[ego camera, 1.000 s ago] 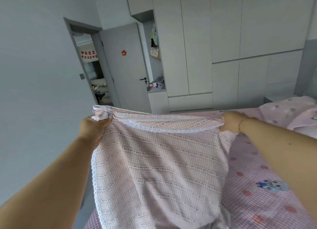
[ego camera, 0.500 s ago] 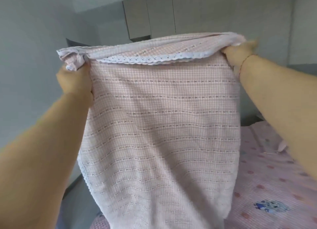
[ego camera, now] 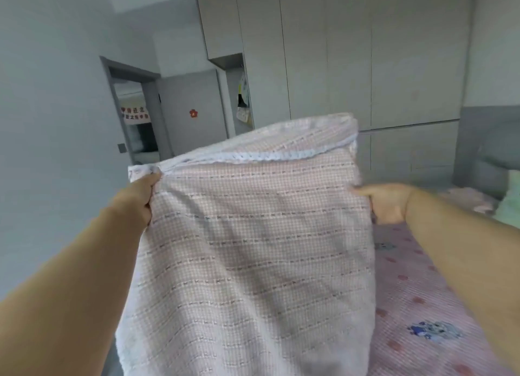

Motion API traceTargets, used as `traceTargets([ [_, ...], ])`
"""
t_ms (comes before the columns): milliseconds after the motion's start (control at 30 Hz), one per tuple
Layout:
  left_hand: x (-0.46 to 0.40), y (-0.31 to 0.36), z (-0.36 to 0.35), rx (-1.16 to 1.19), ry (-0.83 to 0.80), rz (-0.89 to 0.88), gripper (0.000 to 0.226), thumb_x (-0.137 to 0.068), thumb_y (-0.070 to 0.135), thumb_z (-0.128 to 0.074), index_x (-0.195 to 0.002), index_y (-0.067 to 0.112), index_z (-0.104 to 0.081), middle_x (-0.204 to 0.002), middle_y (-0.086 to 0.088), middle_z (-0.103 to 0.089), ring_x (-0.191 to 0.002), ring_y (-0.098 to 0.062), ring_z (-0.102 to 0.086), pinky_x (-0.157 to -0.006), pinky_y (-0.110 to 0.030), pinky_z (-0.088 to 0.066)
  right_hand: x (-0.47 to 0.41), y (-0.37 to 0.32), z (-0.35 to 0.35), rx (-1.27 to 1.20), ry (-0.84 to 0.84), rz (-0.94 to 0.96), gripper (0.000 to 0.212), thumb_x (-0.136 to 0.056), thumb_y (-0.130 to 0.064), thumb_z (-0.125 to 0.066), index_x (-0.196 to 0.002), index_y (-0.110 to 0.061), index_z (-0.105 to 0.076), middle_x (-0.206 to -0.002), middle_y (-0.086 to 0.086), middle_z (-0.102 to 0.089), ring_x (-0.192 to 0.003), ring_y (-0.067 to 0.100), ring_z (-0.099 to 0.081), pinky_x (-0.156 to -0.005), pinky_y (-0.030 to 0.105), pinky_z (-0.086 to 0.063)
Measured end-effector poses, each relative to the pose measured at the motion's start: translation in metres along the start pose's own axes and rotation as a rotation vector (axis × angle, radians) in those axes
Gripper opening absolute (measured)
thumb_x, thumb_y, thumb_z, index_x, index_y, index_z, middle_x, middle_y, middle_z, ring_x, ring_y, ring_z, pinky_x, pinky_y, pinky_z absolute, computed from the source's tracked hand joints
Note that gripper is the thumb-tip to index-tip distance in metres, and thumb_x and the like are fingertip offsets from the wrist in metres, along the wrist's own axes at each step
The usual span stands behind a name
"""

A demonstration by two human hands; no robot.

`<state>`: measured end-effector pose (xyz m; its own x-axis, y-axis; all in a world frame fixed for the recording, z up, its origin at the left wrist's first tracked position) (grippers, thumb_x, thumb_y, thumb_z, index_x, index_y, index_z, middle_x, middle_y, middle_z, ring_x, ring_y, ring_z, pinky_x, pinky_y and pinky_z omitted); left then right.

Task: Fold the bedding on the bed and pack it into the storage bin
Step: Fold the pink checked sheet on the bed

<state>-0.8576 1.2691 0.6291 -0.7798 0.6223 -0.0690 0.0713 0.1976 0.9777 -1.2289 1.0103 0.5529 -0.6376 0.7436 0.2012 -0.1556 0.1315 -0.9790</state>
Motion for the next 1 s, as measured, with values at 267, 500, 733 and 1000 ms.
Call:
traceTargets([
  [267, 0.0, -0.035, 0.018, 0.011, -0.352, 0.069, 0.032, -0.076, 0.05, -0.072, -0.08, 0.019, -0.067, -0.084, -0.006, -0.069, -0.073, -0.019, -0.068, -0.074, -0.034, -0.055, -0.013, 0.04, -0.011, -0.189, 0.063, 0.002, 0.038, -0.085, -0.033, -0.062, -0.109, -0.004, -0.068, -0.109, 0.014, -0.069, -0.1, 0.029, -0.065, -0.095, 0.046, -0.047],
  [500, -0.001, -0.117, 0.049, -0.056, -0.334, 0.257, 0.037, -0.07, 0.015, -0.076, -0.104, 0.016, -0.062, -0.088, -0.009, -0.065, -0.068, -0.018, -0.07, -0.072, -0.035, -0.054, -0.043, 0.089, -0.014, -0.147, 0.102, -0.072, 0.029, -0.086, -0.015, -0.066, -0.109, 0.003, -0.066, -0.096, 0.014, -0.071, -0.082, 0.024, -0.07, -0.075, 0.035, -0.058],
  [733, 0.036, -0.18, 0.065, -0.358, -0.424, 0.492, 0.052, -0.061, -0.006, -0.078, -0.111, -0.006, -0.065, -0.111, -0.024, -0.069, -0.1, -0.036, -0.067, -0.102, -0.049, -0.045, -0.036, 0.135, -0.018, 0.179, -0.072, -0.318, 0.036, -0.081, 0.002, -0.067, -0.117, -0.001, -0.063, -0.117, 0.013, -0.067, -0.108, 0.025, -0.063, -0.102, 0.04, -0.044],
  [1000, 0.014, -0.148, 0.095, 0.031, -0.45, 0.28, 0.082, -0.037, 0.053, -0.093, -0.104, 0.009, -0.074, -0.095, -0.017, -0.073, -0.083, -0.033, -0.071, -0.072, -0.048, -0.059, -0.033, 0.121, -0.012, -0.109, -0.009, -0.128, 0.034, -0.082, -0.03, -0.066, -0.109, -0.009, -0.071, -0.106, 0.01, -0.071, -0.101, 0.025, -0.067, -0.09, 0.041, -0.051],
])
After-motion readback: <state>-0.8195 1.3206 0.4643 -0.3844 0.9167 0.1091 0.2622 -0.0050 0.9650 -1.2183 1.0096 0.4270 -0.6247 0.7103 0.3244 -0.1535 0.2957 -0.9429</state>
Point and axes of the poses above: each hand's wrist, its own x-axis away from the middle knuckle, its own z-axis out of the back of the hand, y = z × x, the point moved 5 cm from there along -x, towards the middle knuckle
